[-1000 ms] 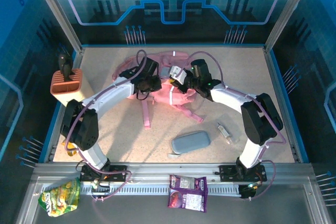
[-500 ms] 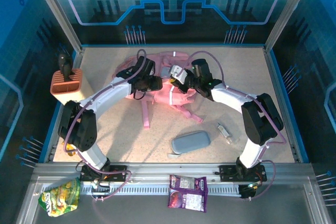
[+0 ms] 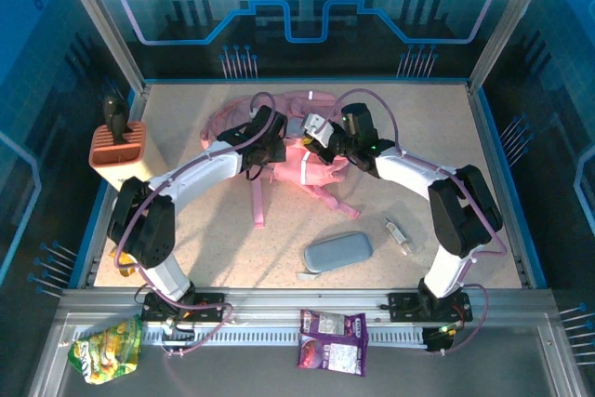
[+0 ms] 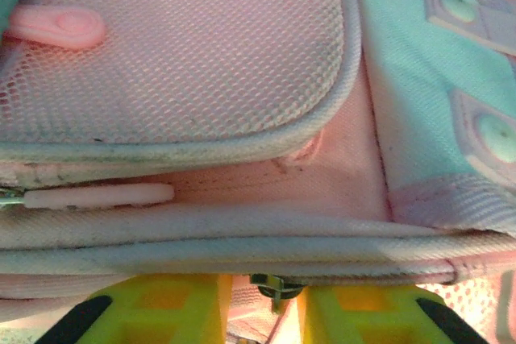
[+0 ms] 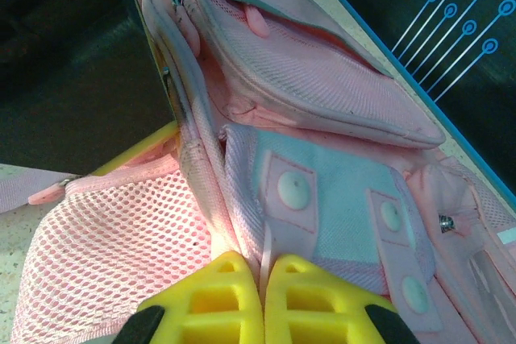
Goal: Pack books, pencil case, and school supplies into a backpack
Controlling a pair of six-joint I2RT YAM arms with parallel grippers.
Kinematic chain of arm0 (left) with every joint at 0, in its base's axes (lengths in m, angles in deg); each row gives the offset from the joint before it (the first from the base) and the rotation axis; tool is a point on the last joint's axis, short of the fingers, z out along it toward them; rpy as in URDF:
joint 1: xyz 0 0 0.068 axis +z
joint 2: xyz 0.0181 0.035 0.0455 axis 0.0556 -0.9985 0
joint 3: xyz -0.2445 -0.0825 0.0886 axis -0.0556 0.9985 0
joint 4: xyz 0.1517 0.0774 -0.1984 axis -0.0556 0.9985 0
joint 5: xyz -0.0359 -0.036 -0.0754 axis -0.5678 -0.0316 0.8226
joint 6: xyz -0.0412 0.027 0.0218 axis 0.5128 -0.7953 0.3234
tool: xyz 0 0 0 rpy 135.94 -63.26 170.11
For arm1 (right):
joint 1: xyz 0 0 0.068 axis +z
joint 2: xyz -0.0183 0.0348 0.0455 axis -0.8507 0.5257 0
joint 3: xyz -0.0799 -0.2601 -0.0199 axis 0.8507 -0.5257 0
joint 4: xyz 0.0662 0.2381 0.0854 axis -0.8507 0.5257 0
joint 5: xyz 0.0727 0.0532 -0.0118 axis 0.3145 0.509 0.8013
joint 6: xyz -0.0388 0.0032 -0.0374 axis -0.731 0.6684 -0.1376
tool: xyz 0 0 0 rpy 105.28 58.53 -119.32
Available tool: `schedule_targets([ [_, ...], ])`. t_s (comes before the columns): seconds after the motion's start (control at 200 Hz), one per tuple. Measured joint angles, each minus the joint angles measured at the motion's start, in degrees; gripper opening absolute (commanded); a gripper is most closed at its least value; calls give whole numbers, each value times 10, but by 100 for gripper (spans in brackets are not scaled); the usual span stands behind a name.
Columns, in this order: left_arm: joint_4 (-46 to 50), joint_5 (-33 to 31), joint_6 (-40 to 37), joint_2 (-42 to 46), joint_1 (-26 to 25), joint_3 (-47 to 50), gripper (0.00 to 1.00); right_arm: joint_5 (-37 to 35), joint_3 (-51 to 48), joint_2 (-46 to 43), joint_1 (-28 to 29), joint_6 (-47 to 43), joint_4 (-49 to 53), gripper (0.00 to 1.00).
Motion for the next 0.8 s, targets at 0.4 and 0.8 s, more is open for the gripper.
schedule_targets([
  [0.4, -11, -3, -11, -2, -2, 0, 3, -1, 1, 0, 0, 0, 2, 0],
  [0.8, 0, 96, -33, 34, 42, 13, 0, -2, 7, 0, -2, -25, 19, 0],
])
